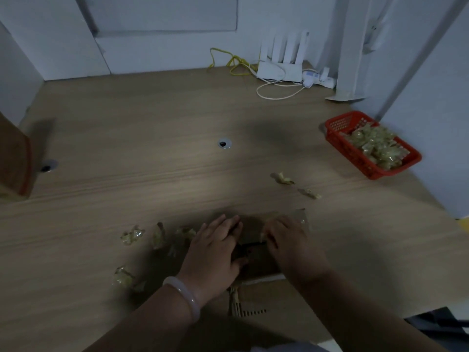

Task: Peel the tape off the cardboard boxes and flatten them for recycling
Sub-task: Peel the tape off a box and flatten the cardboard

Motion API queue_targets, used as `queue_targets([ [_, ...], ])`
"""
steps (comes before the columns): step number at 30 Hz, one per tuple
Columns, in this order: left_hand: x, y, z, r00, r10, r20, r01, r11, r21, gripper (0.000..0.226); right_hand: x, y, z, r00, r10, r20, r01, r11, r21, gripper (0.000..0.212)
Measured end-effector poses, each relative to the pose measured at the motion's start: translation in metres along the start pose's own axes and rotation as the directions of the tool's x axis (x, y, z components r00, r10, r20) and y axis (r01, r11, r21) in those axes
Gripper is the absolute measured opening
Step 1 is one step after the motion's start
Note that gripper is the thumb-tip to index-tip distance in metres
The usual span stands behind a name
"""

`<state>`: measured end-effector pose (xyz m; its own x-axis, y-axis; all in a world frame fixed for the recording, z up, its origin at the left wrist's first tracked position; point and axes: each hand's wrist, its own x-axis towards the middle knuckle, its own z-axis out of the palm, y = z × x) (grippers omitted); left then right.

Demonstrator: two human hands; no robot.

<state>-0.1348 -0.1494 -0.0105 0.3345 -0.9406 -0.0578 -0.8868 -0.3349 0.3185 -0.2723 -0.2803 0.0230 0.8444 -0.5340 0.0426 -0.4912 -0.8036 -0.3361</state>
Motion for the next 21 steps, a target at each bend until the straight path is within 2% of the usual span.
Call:
queue_targets([
  [3,-0.001,0.001,0.001,1.000,-0.006,-0.027,0.006,1.000,-0.013,0.073,-0.008,-0.011,0.011,0.990,-0.138,0.039,0.139,0.990,-0.033,0.028],
  [7,0.000,0.003,0.004,0.997,-0.017,-0.077,0.016,1.000,-0.017,0.074,-0.009,-0.017,0.013,0.981,-0.195,0.017,0.196,0.979,-0.052,0.030],
  [9,0.001,0.003,0.005,0.996,-0.008,-0.085,0.008,1.000,0.005,0.076,-0.006,-0.010,0.011,0.995,-0.101,-0.003,0.101,0.994,0.046,0.021],
  [11,0.002,0.002,0.006,0.997,0.001,-0.075,0.002,0.999,0.038,0.079,-0.006,-0.003,0.012,0.994,0.111,0.019,-0.112,0.986,0.120,0.030],
  [12,0.002,0.001,0.006,0.998,0.002,-0.067,0.002,0.999,0.045,0.081,-0.007,-0.001,0.015,0.988,0.148,0.046,-0.152,0.982,0.109,0.030],
  [18,0.002,0.000,0.007,0.998,-0.007,-0.067,0.010,0.999,0.050,0.082,-0.006,-0.005,0.021,0.981,0.190,0.040,-0.192,0.979,0.066,0.016],
  [21,0.002,0.000,0.006,0.998,-0.017,-0.062,0.019,1.000,0.023,0.082,-0.005,0.000,0.009,0.968,0.250,-0.032,-0.241,0.955,0.171,0.011],
])
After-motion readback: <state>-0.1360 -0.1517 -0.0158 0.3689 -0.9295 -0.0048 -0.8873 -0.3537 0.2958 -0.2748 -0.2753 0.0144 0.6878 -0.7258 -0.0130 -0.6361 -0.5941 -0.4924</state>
